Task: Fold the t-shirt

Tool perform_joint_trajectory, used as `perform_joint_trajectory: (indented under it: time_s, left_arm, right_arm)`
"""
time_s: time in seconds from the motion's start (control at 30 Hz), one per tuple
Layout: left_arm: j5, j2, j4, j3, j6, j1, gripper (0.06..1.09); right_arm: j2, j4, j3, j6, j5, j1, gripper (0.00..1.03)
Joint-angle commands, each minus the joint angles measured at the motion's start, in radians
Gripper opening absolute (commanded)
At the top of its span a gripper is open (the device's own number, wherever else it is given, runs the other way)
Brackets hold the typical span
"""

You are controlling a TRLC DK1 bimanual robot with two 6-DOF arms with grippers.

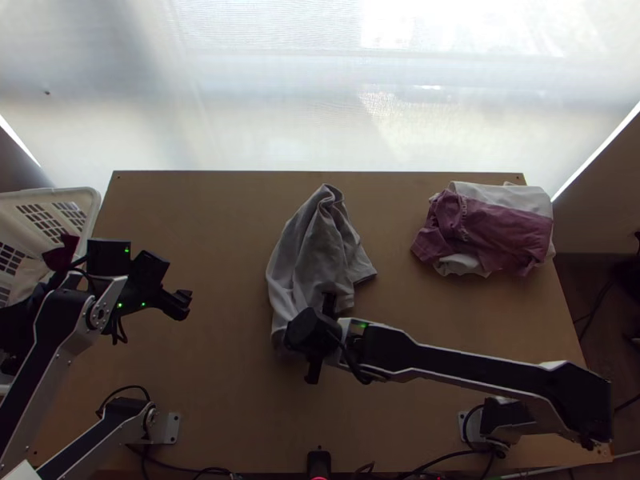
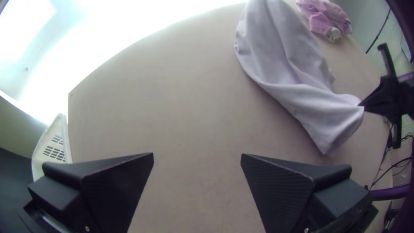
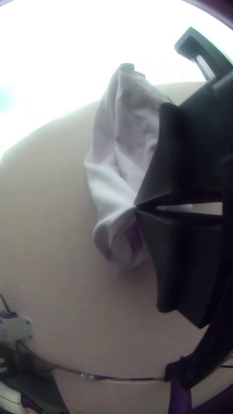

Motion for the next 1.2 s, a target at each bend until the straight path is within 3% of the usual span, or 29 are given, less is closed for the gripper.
perform_joint_trajectory:
  time_s: [0.0,0.27,0.7,0.93,1.17]
  left_arm:
    - [-0.003,0.004,0.006,-0.006,-0.032,-0.063,1.04]
    - [-0.038,0.043,0.027,0.022,-0.075,-0.173,1.04]
    - [-0.098,0.142,0.082,0.054,-0.113,-0.373,1.04]
    - [-0.149,0.198,0.119,0.066,-0.102,-0.534,1.04]
    - [-0.187,0.326,0.182,0.124,-0.093,-0.693,1.04]
  right_arm:
    - [-0.16,-0.183,0.136,-0.004,-0.002,-0.048,0.02]
    - [-0.269,-0.31,0.388,-0.024,0.002,-0.075,0.02]
    - [-0.34,-0.366,0.697,-0.108,0.05,-0.402,0.02]
    - [-0.278,-0.356,0.894,-0.143,0.082,-0.483,0.02]
    - [-0.318,-0.367,0.872,-0.128,0.096,-0.612,0.03]
